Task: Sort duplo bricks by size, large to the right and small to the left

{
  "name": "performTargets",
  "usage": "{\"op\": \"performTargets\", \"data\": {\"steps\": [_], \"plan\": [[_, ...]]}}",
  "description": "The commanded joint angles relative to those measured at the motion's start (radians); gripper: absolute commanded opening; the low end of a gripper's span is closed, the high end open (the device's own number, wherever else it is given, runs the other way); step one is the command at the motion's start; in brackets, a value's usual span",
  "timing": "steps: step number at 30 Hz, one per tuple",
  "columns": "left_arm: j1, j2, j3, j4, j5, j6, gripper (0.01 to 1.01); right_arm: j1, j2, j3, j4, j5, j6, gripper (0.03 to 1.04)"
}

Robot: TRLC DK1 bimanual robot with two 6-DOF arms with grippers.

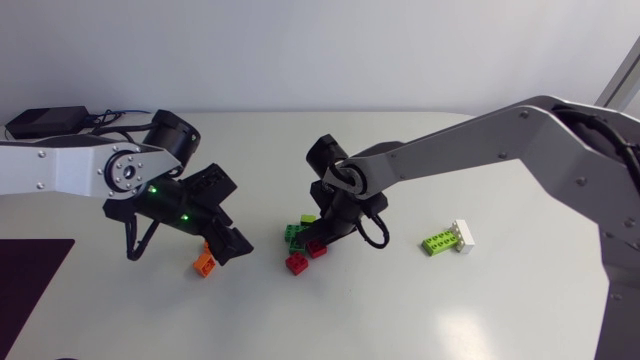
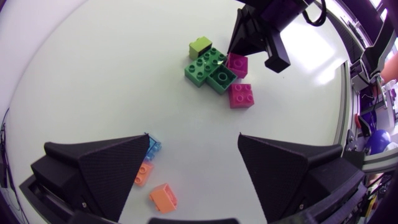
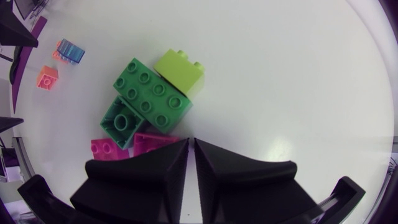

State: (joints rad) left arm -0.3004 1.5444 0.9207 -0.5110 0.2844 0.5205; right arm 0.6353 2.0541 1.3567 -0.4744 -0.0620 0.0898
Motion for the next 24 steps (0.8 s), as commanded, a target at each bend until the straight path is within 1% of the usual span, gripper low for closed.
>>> {"op": "performTargets", "data": {"steps": [1, 6, 10, 13, 17, 20, 24], "plan": [[0.02, -0.032, -0.031, 0.0, 0.006, 0.024, 0.989, 0.02, 0.035, 0.038, -0.026, 0.008, 0.022, 0.1], [0.037, -0.058, -0.046, 0.0, 0.006, 0.036, 0.989, 0.073, 0.047, 0.053, -0.044, 0.01, 0.036, 0.1], [0.041, -0.076, -0.059, 0.0, 0.006, 0.042, 0.989, 0.101, 0.055, 0.084, -0.073, -0.016, 0.037, 0.1], [0.043, -0.079, -0.066, 0.0, 0.006, 0.044, 0.989, 0.13, 0.074, 0.127, -0.096, -0.045, 0.039, 0.1], [0.058, -0.084, -0.075, 0.0, 0.006, 0.046, 0.989, 0.176, 0.11, 0.216, -0.162, -0.084, 0.044, 0.1], [0.072, -0.092, -0.08, 0.0, 0.006, 0.055, 0.989, 0.199, 0.12, 0.286, -0.213, -0.137, 0.053, 0.1], [0.083, -0.084, -0.062, 0.002, 0.006, 0.056, 0.989, 0.202, 0.113, 0.317, -0.231, -0.148, 0.054, 0.12]]}}
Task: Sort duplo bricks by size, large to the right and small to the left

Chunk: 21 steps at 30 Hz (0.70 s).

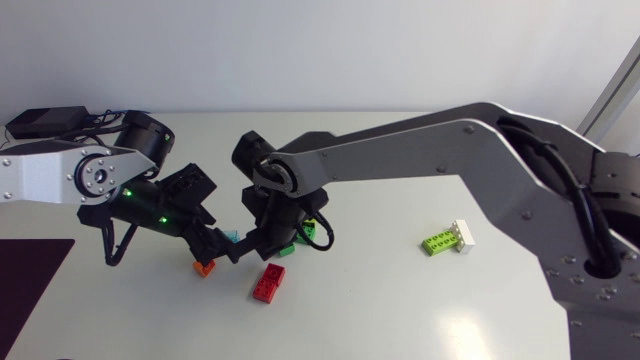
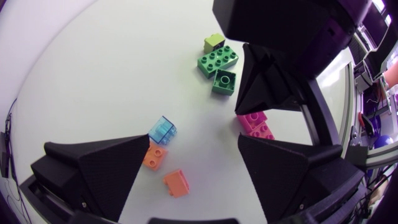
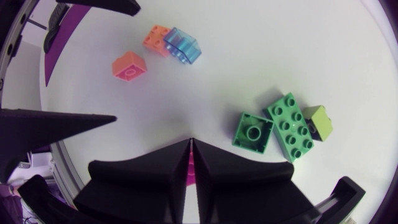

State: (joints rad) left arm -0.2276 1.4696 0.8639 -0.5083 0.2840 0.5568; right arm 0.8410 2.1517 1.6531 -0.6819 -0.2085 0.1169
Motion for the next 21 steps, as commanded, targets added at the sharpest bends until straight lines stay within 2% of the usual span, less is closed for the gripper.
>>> {"op": "performTargets", "data": {"steps": [1, 2, 4, 5, 6, 9, 16, 21], "plan": [[0.01, -0.002, 0.004, -0.001, 0.006, 0.018, 0.989, -0.014, 0.011, 0.02, -0.024, 0.003, 0.026, 0.17], [0.008, 0.008, 0.015, -0.001, 0.006, 0.017, 0.989, -0.026, 0.007, 0.02, -0.027, 0.009, 0.024, 0.27], [-0.012, 0.04, 0.04, 0.001, 0.007, 0.006, 0.989, -0.063, -0.007, 0.02, -0.039, 0.049, 0.017, 0.72], [-0.026, 0.061, 0.053, 0.002, 0.007, -0.003, 0.989, -0.082, -0.013, 0.022, -0.048, 0.067, 0.012, 0.83], [-0.044, 0.081, 0.07, 0.002, 0.007, -0.011, 0.989, -0.105, -0.023, 0.022, -0.056, 0.072, 0.009, 0.87], [-0.092, 0.15, 0.127, 0.016, 0.009, -0.041, 0.989, -0.166, -0.055, 0.011, -0.064, 0.073, -0.008, 0.99], [-0.208, 0.357, 0.284, 0.019, 0.027, -0.08, 0.989, -0.301, -0.119, -0.038, -0.074, 0.073, -0.034, 1.0], [-0.251, 0.425, 0.333, 0.057, 0.017, -0.179, 0.984, -0.378, -0.173, -0.076, -0.071, 0.073, -0.042, 1.0]]}}
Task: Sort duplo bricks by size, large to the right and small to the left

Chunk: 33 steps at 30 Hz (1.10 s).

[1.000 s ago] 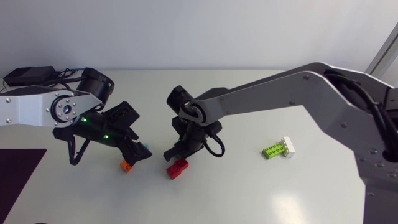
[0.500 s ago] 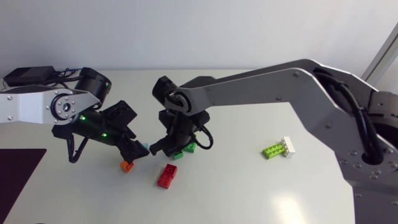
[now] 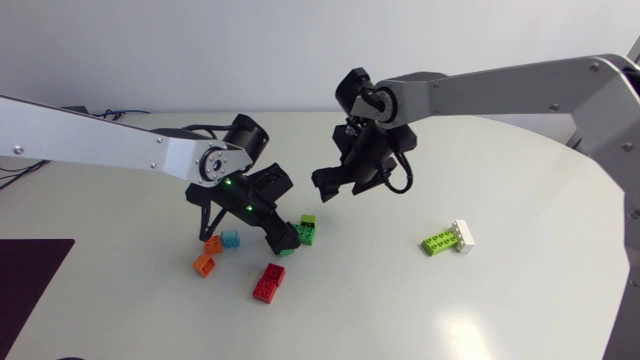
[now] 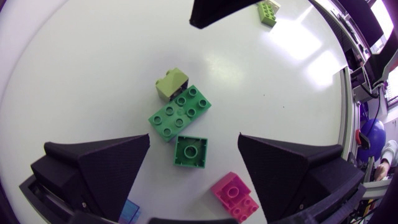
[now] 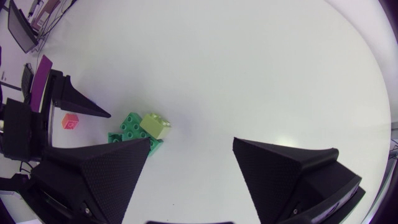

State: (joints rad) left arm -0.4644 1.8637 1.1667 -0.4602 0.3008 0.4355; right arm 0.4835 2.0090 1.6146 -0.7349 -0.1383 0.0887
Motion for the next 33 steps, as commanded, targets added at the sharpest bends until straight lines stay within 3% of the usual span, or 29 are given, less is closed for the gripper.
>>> {"op": "performTargets", "data": {"steps": [1, 3, 7, 13, 19, 27, 33], "plan": [[-0.022, 0.034, 0.027, 0.017, -0.02, -0.077, 0.984, -0.031, -0.038, -0.042, -0.018, 0.003, -0.015, 1.0], [-0.033, 0.043, 0.016, 0.034, -0.061, -0.123, 0.977, -0.043, -0.05, -0.048, -0.017, 0.003, -0.018, 1.0], [-0.037, 0.06, -0.009, 0.041, -0.1, -0.155, 0.864, -0.048, -0.064, -0.053, -0.017, 0.0, -0.017, 1.0], [-0.019, 0.104, -0.032, 0.041, -0.115, -0.155, 0.838, -0.026, -0.058, -0.053, 0.003, 0.0, -0.012, 1.0], [0.01, 0.107, -0.048, 0.049, -0.129, -0.158, 0.341, 0.024, -0.027, -0.027, 0.009, -0.003, -0.01, 1.0], [0.115, 0.034, -0.121, 0.069, -0.131, -0.156, 0.326, 0.133, 0.042, -0.012, 0.012, -0.015, -0.015, 1.0], [0.267, 0.008, -0.148, 0.072, -0.154, -0.144, 0.357, 0.179, 0.076, -0.007, 0.009, -0.024, -0.017, 1.0]]}}
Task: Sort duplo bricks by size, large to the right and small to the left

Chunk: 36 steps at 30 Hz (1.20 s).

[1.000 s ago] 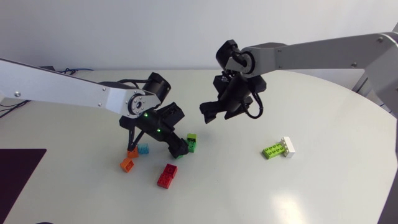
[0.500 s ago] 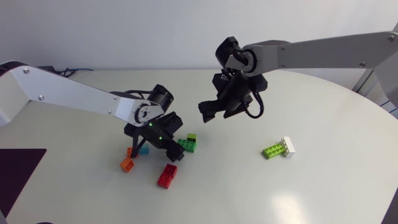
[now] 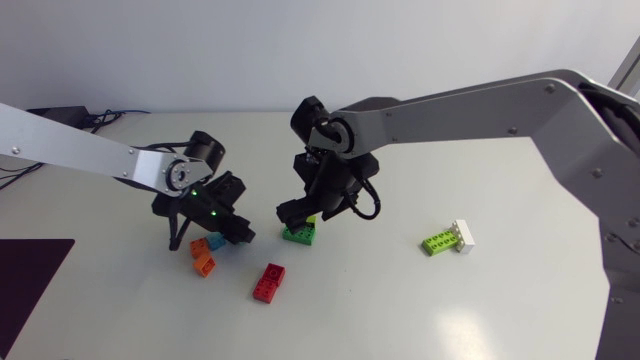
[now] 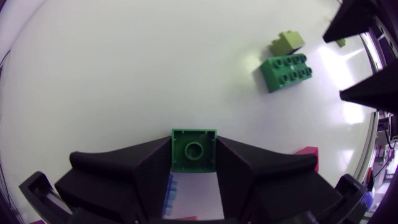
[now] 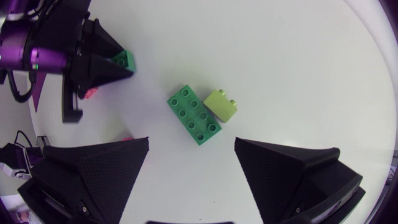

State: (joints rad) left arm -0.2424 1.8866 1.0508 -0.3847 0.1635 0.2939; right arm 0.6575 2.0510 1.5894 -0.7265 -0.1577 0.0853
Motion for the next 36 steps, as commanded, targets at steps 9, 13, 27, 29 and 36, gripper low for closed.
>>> {"op": "performTargets", "data": {"steps": [9, 13, 27, 29, 36], "plan": [[0.104, -0.093, -0.06, -0.011, -0.016, 0.033, 0.989, 0.042, 0.135, 0.093, -0.04, -0.005, -0.041, 1.0], [0.107, -0.106, -0.067, -0.011, -0.016, 0.033, 0.989, 0.048, 0.187, 0.15, -0.073, -0.006, -0.044, 1.0], [0.134, -0.109, -0.067, -0.01, -0.015, 0.054, 0.989, 0.019, 0.25, 0.205, -0.097, 0.0, -0.045, 0.9], [0.134, -0.109, -0.067, -0.01, -0.013, 0.054, 0.989, 0.019, 0.265, 0.222, -0.109, -0.002, -0.047, 0.8], [0.147, -0.11, -0.067, -0.01, -0.013, 0.059, 0.989, 0.014, 0.233, 0.215, -0.086, -0.003, -0.039, 0.28]]}}
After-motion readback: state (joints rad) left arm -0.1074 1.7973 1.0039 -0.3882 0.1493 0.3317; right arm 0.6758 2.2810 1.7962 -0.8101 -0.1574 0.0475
